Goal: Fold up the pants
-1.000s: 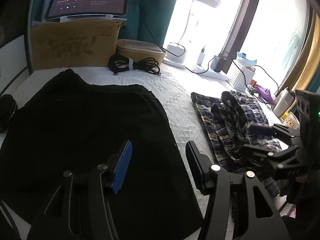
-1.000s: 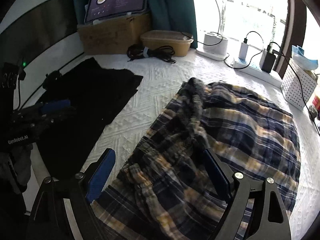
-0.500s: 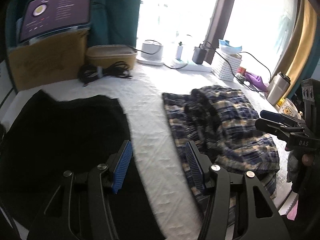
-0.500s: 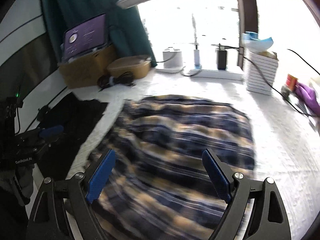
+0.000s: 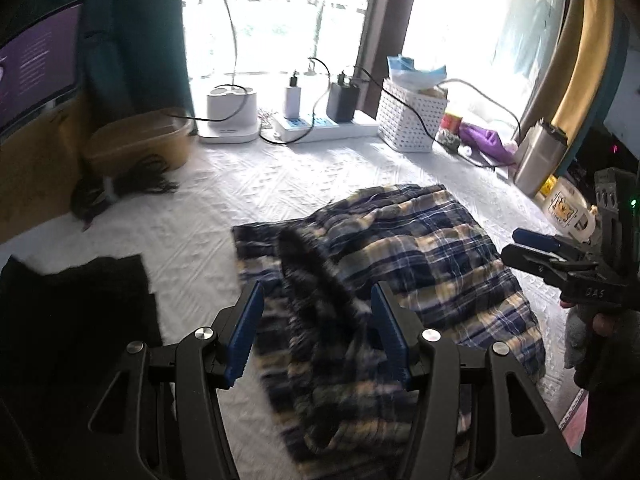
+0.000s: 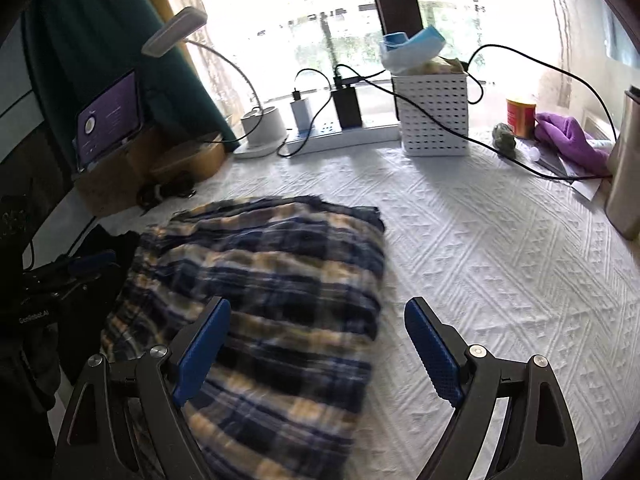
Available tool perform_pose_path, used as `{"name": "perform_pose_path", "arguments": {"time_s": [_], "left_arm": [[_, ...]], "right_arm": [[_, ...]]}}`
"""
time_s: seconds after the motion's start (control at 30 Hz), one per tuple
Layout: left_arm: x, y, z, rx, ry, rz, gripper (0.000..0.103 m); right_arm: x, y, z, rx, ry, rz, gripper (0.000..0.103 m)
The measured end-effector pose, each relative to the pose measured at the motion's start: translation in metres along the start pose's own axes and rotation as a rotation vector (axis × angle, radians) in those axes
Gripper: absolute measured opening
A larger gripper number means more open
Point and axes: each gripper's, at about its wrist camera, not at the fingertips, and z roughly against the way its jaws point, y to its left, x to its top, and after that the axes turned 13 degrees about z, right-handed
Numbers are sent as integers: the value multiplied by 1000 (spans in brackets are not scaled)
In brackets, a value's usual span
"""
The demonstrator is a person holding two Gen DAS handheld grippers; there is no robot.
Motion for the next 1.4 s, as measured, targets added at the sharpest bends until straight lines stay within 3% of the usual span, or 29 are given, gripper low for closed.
{"name": "perform_pose_path", "arguments": {"time_s": [0.13,0.3,0.37,0.5,0.7,0.73,0.83,1.07,1.17,1.23,1.4], "left_arm": [[6,-4,-16,49,-8,-16,55],[16,8,-26,43,-27,17,54],[19,14,-31,24,-19,28,30],[25,18,-43,-21,30,49,27],[28,24,-61,-37,109,85,28],[27,25,-61,-45,108,88,28],[25,25,-60,-65,89,79,28],[29,34,-59,-89,53,113,12],[33,34,-59,-92,45,117,11],[36,34,-57,-97,37,118,10],[49,29,-49,-109,4,104,8]], "right_arm": [[2,-13,-7,2,3,-12,90],[8,-26,-20,8,17,-26,90],[12,-29,-25,8,19,-24,90],[21,-33,-36,39,13,-15,89],[27,-38,-58,74,42,-22,67],[28,-40,-62,77,52,-29,61],[28,-43,-71,86,68,-42,56],[29,-39,-85,79,91,-42,54],[30,-36,-86,75,98,-27,43],[31,-35,-85,70,85,-21,26],[37,-33,-83,74,68,-4,18]]}}
